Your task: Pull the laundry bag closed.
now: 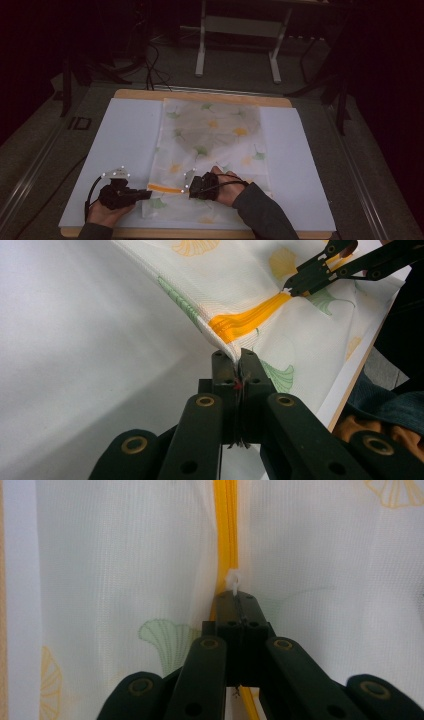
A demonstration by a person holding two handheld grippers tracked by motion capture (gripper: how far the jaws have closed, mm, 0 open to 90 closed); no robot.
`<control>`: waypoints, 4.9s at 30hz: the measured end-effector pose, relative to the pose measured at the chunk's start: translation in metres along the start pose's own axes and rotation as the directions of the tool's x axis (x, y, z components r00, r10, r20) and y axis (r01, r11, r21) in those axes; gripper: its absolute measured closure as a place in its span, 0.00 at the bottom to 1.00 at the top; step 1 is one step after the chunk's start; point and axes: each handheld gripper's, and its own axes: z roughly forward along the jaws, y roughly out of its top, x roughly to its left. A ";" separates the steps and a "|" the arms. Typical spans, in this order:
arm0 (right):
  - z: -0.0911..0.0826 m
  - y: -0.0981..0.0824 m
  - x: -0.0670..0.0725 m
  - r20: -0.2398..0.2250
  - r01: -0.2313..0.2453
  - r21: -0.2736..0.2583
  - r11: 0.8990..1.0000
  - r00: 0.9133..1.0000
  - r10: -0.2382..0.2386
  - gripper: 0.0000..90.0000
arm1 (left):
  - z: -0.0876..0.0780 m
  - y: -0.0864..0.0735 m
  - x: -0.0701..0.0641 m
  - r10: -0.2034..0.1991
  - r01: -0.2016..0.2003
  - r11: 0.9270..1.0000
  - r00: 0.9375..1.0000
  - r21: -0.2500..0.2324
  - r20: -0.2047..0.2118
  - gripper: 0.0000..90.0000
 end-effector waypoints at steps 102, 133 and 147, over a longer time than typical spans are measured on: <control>-0.029 -0.081 0.000 0.059 -0.109 0.068 0.992 0.993 0.105 1.00 | -0.003 0.000 0.003 -0.012 0.012 1.000 1.000 -0.002 -0.005 0.99; -0.036 -0.102 -0.001 0.064 -0.156 0.068 0.985 0.986 0.152 1.00 | -0.004 0.000 0.004 -0.013 0.013 1.000 1.000 -0.001 -0.010 0.99; -0.038 -0.111 0.000 0.075 -0.162 0.072 0.984 0.985 0.157 1.00 | -0.004 0.000 0.004 -0.014 0.014 1.000 1.000 -0.002 -0.012 0.99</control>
